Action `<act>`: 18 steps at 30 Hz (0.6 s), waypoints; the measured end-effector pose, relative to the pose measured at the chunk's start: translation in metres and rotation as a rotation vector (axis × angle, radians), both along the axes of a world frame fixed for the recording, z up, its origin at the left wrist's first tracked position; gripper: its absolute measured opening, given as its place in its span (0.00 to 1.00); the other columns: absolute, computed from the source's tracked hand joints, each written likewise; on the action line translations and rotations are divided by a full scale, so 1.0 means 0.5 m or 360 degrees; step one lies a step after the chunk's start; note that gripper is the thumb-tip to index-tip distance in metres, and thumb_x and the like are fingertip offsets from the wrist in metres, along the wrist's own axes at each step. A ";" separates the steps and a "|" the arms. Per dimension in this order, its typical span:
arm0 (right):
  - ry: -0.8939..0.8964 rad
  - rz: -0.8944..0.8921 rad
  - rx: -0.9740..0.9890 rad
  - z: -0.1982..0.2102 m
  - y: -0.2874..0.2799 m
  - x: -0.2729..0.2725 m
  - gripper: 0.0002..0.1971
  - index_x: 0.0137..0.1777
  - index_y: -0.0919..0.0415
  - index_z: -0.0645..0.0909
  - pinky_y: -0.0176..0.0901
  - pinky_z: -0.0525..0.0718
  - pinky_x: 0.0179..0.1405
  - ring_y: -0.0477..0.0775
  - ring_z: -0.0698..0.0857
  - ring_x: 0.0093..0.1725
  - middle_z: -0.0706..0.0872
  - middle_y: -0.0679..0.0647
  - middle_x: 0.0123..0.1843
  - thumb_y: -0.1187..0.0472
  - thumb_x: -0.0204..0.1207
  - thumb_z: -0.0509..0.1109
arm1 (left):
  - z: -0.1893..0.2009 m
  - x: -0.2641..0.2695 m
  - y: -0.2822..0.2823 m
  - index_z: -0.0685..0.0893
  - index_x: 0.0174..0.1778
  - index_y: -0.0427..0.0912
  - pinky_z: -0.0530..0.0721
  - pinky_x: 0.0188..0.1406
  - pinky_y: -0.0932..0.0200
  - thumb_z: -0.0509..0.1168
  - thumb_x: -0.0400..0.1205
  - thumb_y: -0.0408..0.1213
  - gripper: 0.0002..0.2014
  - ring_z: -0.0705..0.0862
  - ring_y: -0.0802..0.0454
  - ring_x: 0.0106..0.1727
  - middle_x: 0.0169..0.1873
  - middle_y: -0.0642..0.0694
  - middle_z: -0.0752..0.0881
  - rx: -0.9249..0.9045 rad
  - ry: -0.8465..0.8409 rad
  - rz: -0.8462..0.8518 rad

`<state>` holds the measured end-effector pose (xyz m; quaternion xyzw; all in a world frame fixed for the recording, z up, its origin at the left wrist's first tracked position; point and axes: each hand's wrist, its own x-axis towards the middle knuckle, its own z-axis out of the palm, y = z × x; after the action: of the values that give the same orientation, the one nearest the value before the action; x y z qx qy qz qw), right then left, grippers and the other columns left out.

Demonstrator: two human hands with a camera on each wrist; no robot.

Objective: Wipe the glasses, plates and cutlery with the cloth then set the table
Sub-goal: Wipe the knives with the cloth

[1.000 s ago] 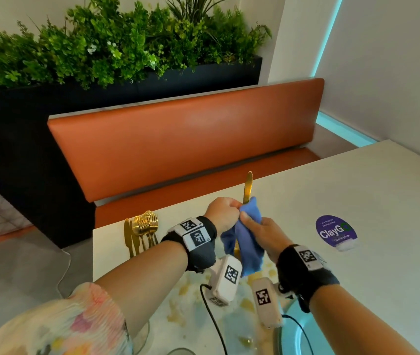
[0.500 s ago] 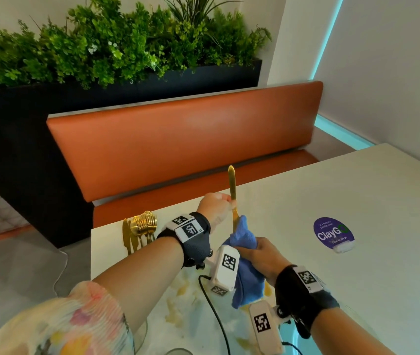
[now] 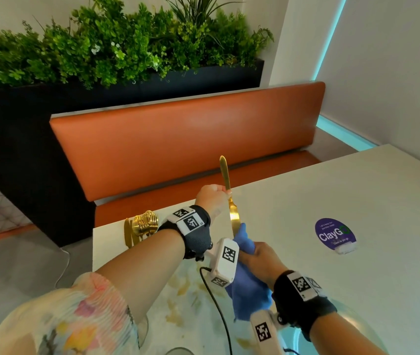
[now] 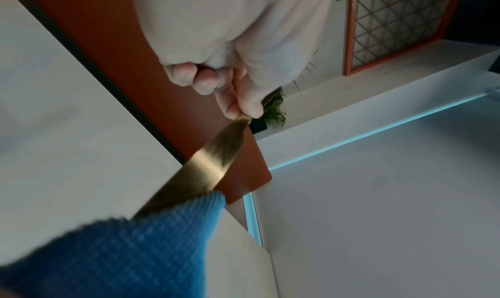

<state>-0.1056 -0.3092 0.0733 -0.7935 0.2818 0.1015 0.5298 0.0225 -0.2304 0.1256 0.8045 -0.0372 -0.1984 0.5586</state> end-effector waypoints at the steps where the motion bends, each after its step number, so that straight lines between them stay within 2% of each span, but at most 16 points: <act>1: 0.0001 -0.0055 0.0071 0.001 -0.004 -0.002 0.08 0.42 0.59 0.82 0.39 0.82 0.39 0.52 0.86 0.39 0.88 0.54 0.40 0.54 0.76 0.69 | 0.002 0.005 0.002 0.86 0.54 0.39 0.73 0.49 0.59 0.65 0.82 0.37 0.09 0.78 0.50 0.49 0.50 0.43 0.86 -0.0005 0.0003 0.0013; 4: 0.0006 -0.0266 0.0209 0.005 -0.034 -0.003 0.13 0.45 0.62 0.83 0.51 0.86 0.49 0.58 0.88 0.45 0.90 0.61 0.46 0.51 0.74 0.72 | -0.001 0.016 0.012 0.86 0.55 0.39 0.74 0.51 0.58 0.64 0.83 0.38 0.10 0.79 0.49 0.51 0.48 0.45 0.84 0.0009 -0.0006 0.0084; 7: -0.0074 -0.0629 0.0410 0.021 -0.090 -0.002 0.21 0.53 0.70 0.80 0.50 0.85 0.44 0.61 0.86 0.46 0.88 0.66 0.49 0.50 0.72 0.73 | -0.008 0.024 0.024 0.85 0.55 0.39 0.76 0.56 0.55 0.64 0.83 0.39 0.10 0.80 0.48 0.55 0.51 0.45 0.85 0.0011 -0.0005 0.0151; 9: -0.0199 -0.0910 0.0612 0.042 -0.126 0.009 0.22 0.56 0.71 0.79 0.50 0.83 0.47 0.61 0.84 0.48 0.86 0.65 0.49 0.51 0.73 0.72 | -0.006 0.021 0.030 0.85 0.57 0.39 0.76 0.58 0.55 0.64 0.83 0.39 0.11 0.81 0.46 0.58 0.54 0.44 0.85 0.0031 -0.0011 0.0129; 12: -0.0435 -0.1020 0.0932 0.095 -0.147 0.045 0.16 0.55 0.67 0.78 0.48 0.80 0.46 0.60 0.83 0.46 0.85 0.62 0.47 0.56 0.73 0.64 | -0.005 -0.003 0.018 0.85 0.58 0.36 0.75 0.55 0.53 0.63 0.83 0.39 0.13 0.80 0.45 0.56 0.54 0.43 0.85 0.0086 0.0021 -0.0074; 13: -0.0506 -0.0985 0.0990 0.109 -0.142 0.062 0.18 0.58 0.67 0.77 0.50 0.81 0.50 0.62 0.84 0.50 0.85 0.65 0.51 0.58 0.72 0.63 | -0.003 -0.016 0.009 0.85 0.59 0.35 0.76 0.56 0.52 0.61 0.84 0.39 0.14 0.80 0.45 0.57 0.54 0.41 0.84 0.0120 0.0051 -0.0137; 15: -0.0562 -0.0871 0.0895 0.126 -0.114 0.091 0.19 0.64 0.69 0.74 0.57 0.79 0.63 0.66 0.82 0.61 0.83 0.68 0.61 0.59 0.75 0.62 | 0.002 -0.039 -0.007 0.85 0.58 0.33 0.77 0.57 0.50 0.58 0.85 0.36 0.14 0.81 0.41 0.58 0.55 0.38 0.85 0.0187 0.0119 -0.0214; 16: -0.0540 -0.0818 0.0748 0.126 -0.093 0.099 0.19 0.64 0.70 0.74 0.56 0.78 0.65 0.65 0.81 0.61 0.82 0.67 0.62 0.58 0.79 0.62 | 0.004 -0.045 -0.014 0.86 0.54 0.32 0.78 0.55 0.51 0.56 0.85 0.34 0.14 0.82 0.39 0.56 0.53 0.37 0.85 0.0209 0.0108 -0.0215; 18: -0.0480 -0.0704 0.0403 0.110 -0.060 0.095 0.21 0.61 0.69 0.77 0.53 0.82 0.58 0.61 0.84 0.56 0.85 0.63 0.56 0.50 0.80 0.63 | 0.003 -0.043 -0.019 0.85 0.39 0.35 0.75 0.46 0.53 0.56 0.84 0.33 0.14 0.80 0.41 0.46 0.40 0.39 0.85 0.0142 0.0108 -0.0190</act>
<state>-0.0579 -0.3394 0.1282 -0.6465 0.3509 -0.1011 0.6698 0.0012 -0.2397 0.1271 0.8178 -0.0572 -0.2601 0.5102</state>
